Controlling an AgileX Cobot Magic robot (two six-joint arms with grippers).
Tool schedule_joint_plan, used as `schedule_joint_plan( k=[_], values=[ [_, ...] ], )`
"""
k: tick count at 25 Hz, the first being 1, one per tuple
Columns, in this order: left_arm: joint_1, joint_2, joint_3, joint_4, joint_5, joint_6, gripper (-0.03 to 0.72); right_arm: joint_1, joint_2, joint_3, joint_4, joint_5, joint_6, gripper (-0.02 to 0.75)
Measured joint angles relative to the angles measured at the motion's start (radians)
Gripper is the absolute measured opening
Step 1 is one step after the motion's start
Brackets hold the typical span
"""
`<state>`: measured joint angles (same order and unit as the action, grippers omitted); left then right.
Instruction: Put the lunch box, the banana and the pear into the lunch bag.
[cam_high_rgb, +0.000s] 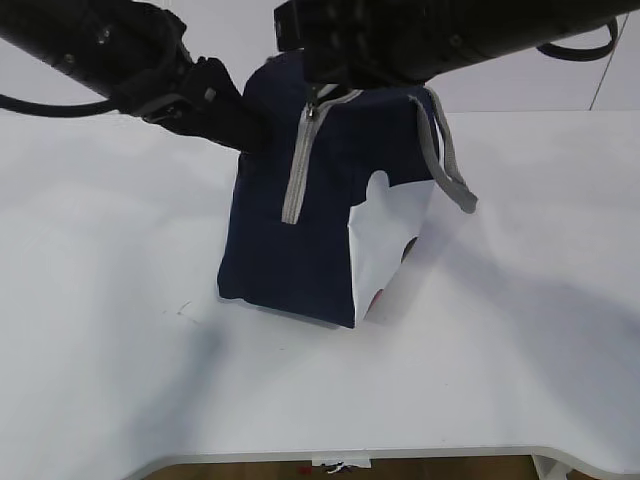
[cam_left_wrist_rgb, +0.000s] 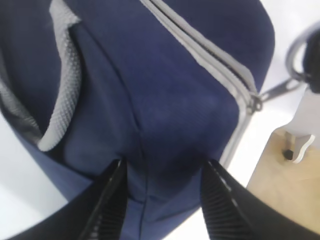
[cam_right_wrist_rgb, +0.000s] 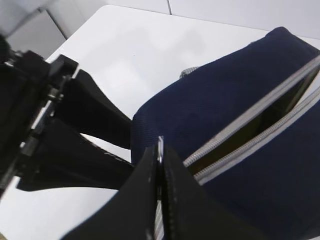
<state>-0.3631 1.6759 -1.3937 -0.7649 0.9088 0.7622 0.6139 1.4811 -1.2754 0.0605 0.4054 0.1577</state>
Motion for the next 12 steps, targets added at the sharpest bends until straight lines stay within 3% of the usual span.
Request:
schedule_joint_plan(
  k=[5, 12],
  values=[
    [0.0, 0.043, 0.0, -0.042, -0.004, 0.033, 0.337, 0.0, 0.0, 0.0, 0.006, 0.0, 0.0, -0.011],
    [0.0, 0.05, 0.0, -0.045, -0.001, 0.062, 0.02, 0.0, 0.0, 0.0, 0.008, 0.0, 0.0, -0.011]
  ],
)
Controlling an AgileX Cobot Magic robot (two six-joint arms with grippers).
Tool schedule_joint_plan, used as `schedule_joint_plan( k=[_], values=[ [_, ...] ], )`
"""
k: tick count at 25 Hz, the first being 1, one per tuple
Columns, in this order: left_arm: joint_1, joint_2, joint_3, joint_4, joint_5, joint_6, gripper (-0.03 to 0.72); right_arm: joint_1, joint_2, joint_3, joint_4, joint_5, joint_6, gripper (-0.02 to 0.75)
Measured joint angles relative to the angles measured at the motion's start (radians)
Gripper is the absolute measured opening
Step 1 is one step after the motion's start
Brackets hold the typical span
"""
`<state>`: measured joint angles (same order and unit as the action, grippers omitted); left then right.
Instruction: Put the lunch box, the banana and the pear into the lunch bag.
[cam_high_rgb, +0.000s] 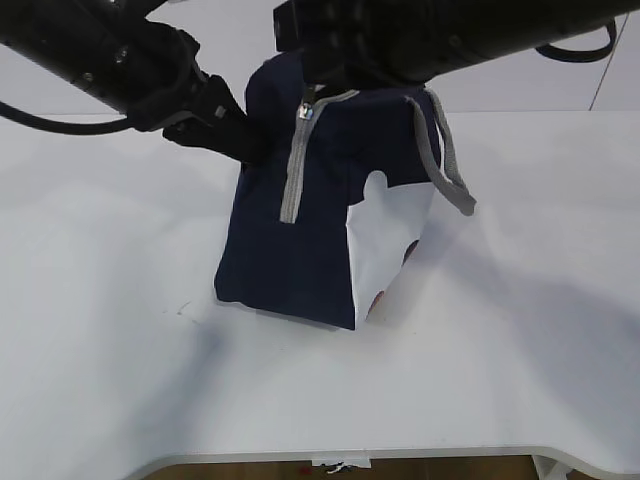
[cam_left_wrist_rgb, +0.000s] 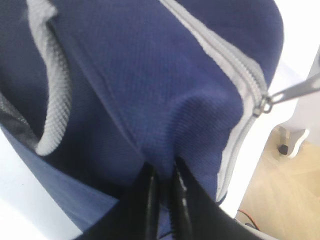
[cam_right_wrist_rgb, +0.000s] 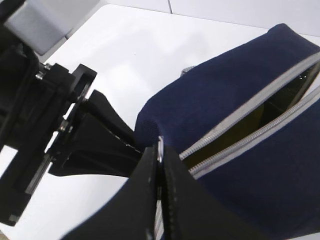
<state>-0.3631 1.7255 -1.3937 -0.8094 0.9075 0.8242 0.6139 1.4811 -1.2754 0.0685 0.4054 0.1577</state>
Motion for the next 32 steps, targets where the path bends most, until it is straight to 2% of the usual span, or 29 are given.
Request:
schedule_joint_plan(
  k=[4, 11, 18, 32],
  values=[
    [-0.002, 0.0, 0.0, 0.032, 0.034, 0.007, -0.001, 0.0, 0.001, 0.0, 0.002, 0.0, 0.0, -0.011],
    [-0.002, -0.045, 0.0, 0.197, 0.088, 0.008, -0.002, 0.002, 0.005, -0.011, -0.037, 0.004, 0.0, -0.011],
    [-0.002, -0.073, 0.0, 0.268, 0.183, 0.008, -0.003, -0.004, 0.005, -0.017, -0.096, 0.002, 0.0, -0.011],
    [-0.002, -0.12, 0.0, 0.285, 0.217, 0.008, -0.004, -0.126, 0.025, -0.019, -0.093, -0.006, 0.002, -0.011]
  ],
)
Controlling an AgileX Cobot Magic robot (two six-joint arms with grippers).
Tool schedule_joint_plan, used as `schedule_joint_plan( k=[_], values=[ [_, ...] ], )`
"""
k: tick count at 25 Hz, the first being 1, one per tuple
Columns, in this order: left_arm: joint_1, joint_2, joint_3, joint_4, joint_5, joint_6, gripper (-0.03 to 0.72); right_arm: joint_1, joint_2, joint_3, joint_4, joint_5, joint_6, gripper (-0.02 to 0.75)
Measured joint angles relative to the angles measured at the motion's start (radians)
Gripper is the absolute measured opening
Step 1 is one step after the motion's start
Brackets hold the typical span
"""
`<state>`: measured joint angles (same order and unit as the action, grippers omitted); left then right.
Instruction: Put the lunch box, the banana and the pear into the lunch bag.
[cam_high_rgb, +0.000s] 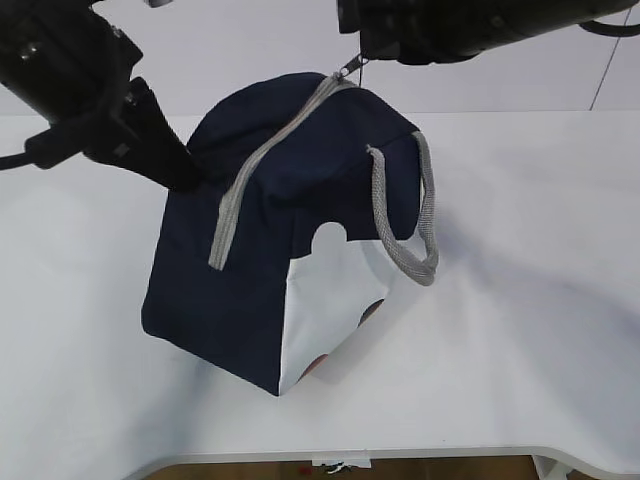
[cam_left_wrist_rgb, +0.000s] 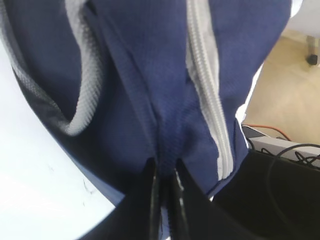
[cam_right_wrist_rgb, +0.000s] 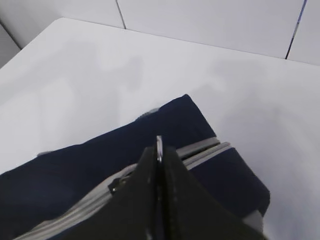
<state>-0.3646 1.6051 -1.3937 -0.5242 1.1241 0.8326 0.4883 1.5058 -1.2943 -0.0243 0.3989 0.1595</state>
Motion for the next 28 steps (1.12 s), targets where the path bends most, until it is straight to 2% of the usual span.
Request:
schedule_joint_plan(
  k=[9, 15, 28],
  values=[
    [0.0, -0.001, 0.0, 0.028, 0.018, 0.0, -0.005, -0.07, 0.051, -0.002, -0.004, -0.02, 0.0, -0.011],
    [0.006, -0.028, 0.0, 0.053, 0.018, 0.0, -0.005, -0.087, 0.093, -0.004, -0.025, -0.041, 0.0, -0.011],
    [0.11, -0.078, 0.0, 0.048, 0.022, 0.001, -0.005, -0.138, 0.187, -0.01, -0.019, -0.091, 0.001, -0.011]
  ],
)
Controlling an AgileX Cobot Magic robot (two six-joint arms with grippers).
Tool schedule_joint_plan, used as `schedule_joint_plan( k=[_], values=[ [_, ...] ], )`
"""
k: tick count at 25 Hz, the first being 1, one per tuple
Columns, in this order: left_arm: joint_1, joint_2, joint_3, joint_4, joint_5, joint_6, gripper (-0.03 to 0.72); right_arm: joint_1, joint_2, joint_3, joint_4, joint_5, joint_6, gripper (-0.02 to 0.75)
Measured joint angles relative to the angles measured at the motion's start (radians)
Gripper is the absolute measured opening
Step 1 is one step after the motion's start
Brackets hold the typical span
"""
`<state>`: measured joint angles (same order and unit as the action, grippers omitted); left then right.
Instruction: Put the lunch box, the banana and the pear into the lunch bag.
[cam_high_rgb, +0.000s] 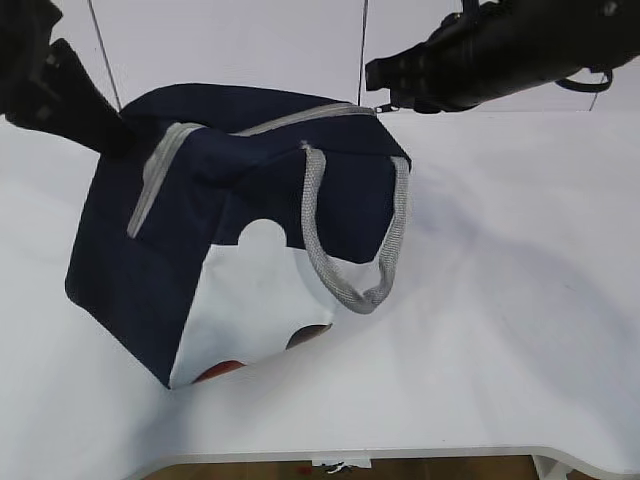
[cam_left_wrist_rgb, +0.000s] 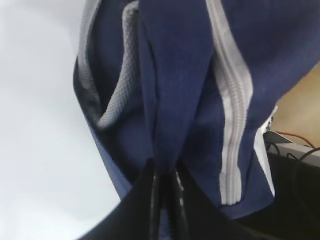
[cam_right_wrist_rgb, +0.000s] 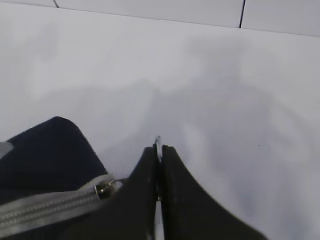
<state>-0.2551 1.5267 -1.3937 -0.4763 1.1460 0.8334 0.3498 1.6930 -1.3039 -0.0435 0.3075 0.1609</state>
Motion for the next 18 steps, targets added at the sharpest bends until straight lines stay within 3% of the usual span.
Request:
schedule_joint_plan(
  k=[13, 18],
  values=[
    [0.023, -0.001, 0.0, -0.017, 0.047, -0.001, -0.005, -0.008, 0.032, 0.0, 0.043, -0.016, 0.002, -0.011],
    [0.025, -0.004, 0.0, -0.019, 0.055, -0.069, 0.01, -0.01, 0.032, 0.0, 0.103, 0.0, 0.002, -0.011]
  ],
)
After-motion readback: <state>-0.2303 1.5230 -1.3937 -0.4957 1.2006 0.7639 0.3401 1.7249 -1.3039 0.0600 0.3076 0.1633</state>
